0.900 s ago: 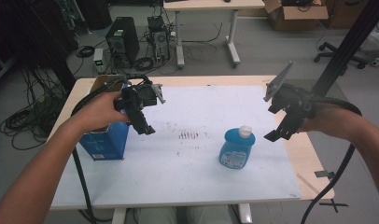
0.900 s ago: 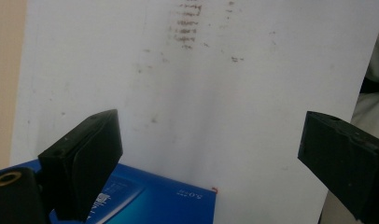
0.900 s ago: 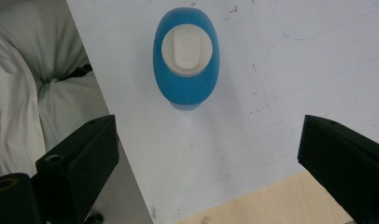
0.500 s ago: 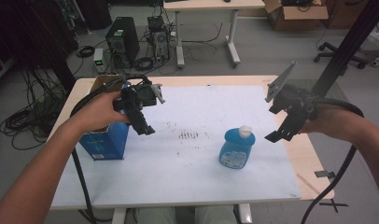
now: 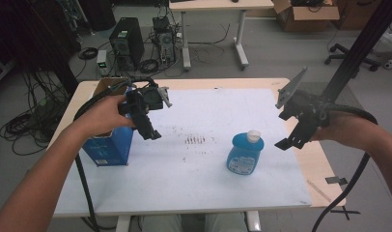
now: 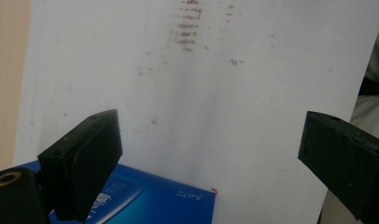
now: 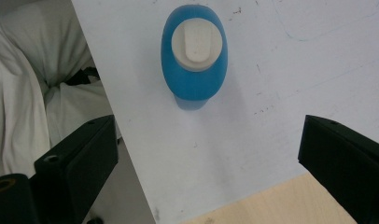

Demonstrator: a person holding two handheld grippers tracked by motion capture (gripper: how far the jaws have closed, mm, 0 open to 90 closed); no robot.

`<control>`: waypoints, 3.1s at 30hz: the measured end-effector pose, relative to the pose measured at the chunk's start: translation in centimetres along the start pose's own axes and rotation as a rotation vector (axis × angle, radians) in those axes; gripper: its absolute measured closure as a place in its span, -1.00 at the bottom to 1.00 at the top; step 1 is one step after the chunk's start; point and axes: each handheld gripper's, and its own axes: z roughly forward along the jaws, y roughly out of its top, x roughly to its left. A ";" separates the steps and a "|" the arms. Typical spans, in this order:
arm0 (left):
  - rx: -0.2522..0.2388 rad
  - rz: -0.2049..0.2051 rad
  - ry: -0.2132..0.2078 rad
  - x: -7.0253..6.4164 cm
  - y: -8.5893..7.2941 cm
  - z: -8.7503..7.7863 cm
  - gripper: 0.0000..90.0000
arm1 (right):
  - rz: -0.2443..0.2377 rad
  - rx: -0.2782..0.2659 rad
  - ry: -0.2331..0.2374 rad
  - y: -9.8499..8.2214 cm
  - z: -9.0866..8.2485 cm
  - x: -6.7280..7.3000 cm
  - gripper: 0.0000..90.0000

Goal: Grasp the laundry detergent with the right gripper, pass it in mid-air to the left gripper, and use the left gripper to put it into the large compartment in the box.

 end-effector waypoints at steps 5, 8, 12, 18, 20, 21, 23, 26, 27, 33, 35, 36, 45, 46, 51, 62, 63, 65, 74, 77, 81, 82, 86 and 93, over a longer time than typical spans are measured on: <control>0.004 0.001 -0.004 0.0 0.1 0.2 -0.86 | 0.011 -0.016 0.008 -0.6 0.6 -0.1 -0.90; 0.002 -0.001 -0.005 0.0 0.1 0.1 -0.86 | 0.016 -0.020 0.013 -0.8 0.8 -0.1 -0.90; 0.003 -0.001 -0.004 0.0 0.1 0.1 -0.86 | 0.018 -0.042 0.017 -1.4 1.4 -0.1 -0.90; 0.005 -0.003 -0.003 0.0 0.1 0.2 -0.86 | 0.022 -0.063 0.019 -2.0 2.2 -0.1 -0.90; 0.003 -0.003 -0.002 0.1 0.1 0.2 -0.86 | 0.023 -0.078 0.022 -2.2 2.5 -0.1 -0.90; 0.003 -0.004 -0.002 0.1 0.1 0.2 -0.86 | 0.025 -0.085 0.025 -2.4 2.7 -0.1 -0.90; 0.001 -0.005 -0.001 0.1 0.1 0.2 -0.86 | 0.030 -0.097 0.027 -2.6 3.1 -0.1 -0.90; 0.003 -0.006 -0.002 0.1 0.1 0.2 -0.86 | 0.029 -0.118 0.032 -3.0 3.7 -0.2 -0.90; 0.004 -0.007 -0.002 0.1 0.1 0.2 -0.86 | 0.029 -0.124 0.034 -3.1 3.8 -0.2 -0.90; 0.003 -0.006 0.000 0.2 0.0 0.2 -0.86 | 0.032 -0.163 0.043 -3.7 4.4 -0.2 -0.90; -0.001 -0.011 0.000 0.2 0.0 0.2 -0.86 | 0.034 -0.179 0.047 -3.9 4.6 -0.3 -0.90; 0.000 -0.011 0.000 0.2 0.0 0.2 -0.86 | 0.031 -0.187 0.047 -3.9 4.7 -0.3 -0.90; 0.001 -0.016 0.000 0.3 -0.1 0.2 -0.86 | 0.038 -0.238 0.056 -4.7 6.0 -0.4 -0.90; 0.005 -0.015 -0.001 0.4 -0.1 0.2 -0.86 | 0.040 -0.244 0.058 -4.8 6.2 -0.4 -0.90; 0.002 -0.019 0.000 0.4 -0.1 0.3 -0.86 | 0.043 -0.263 0.062 -5.2 6.7 -0.5 -0.90; 0.006 -0.013 -0.004 0.4 0.1 0.5 -0.86 | 0.055 -0.335 0.066 -6.3 8.0 -0.7 -0.90; 0.008 -0.013 -0.005 0.4 0.1 0.6 -0.86 | 0.055 -0.343 0.066 -6.4 8.3 -0.6 -0.90; 0.004 -0.018 -0.005 0.4 0.1 0.6 -0.86 | 0.053 -0.346 0.065 -6.5 8.5 -0.6 -0.90; 0.011 -0.012 -0.009 0.3 0.3 0.8 -0.86 | 0.054 -0.414 0.072 -7.2 9.7 -0.6 -0.89; 0.009 -0.010 -0.009 0.3 0.4 0.8 -0.86 | 0.058 -0.427 0.073 -7.5 10.0 -0.6 -0.89; 0.013 -0.009 -0.010 0.3 0.5 0.9 -0.85 | 0.076 -0.472 0.080 -8.0 10.7 -0.6 -0.89; 0.013 -0.009 -0.010 0.3 0.5 0.9 -0.85 | 0.076 -0.472 0.080 -8.0 10.7 -0.6 -0.89; 0.011 -0.012 -0.009 0.3 0.4 0.9 -0.86 | 0.081 -0.515 0.084 -8.4 11.4 -0.6 -0.89; 0.011 -0.013 -0.008 0.3 0.3 0.9 -0.85 | 0.087 -0.559 0.085 -9.0 12.0 -0.6 -0.89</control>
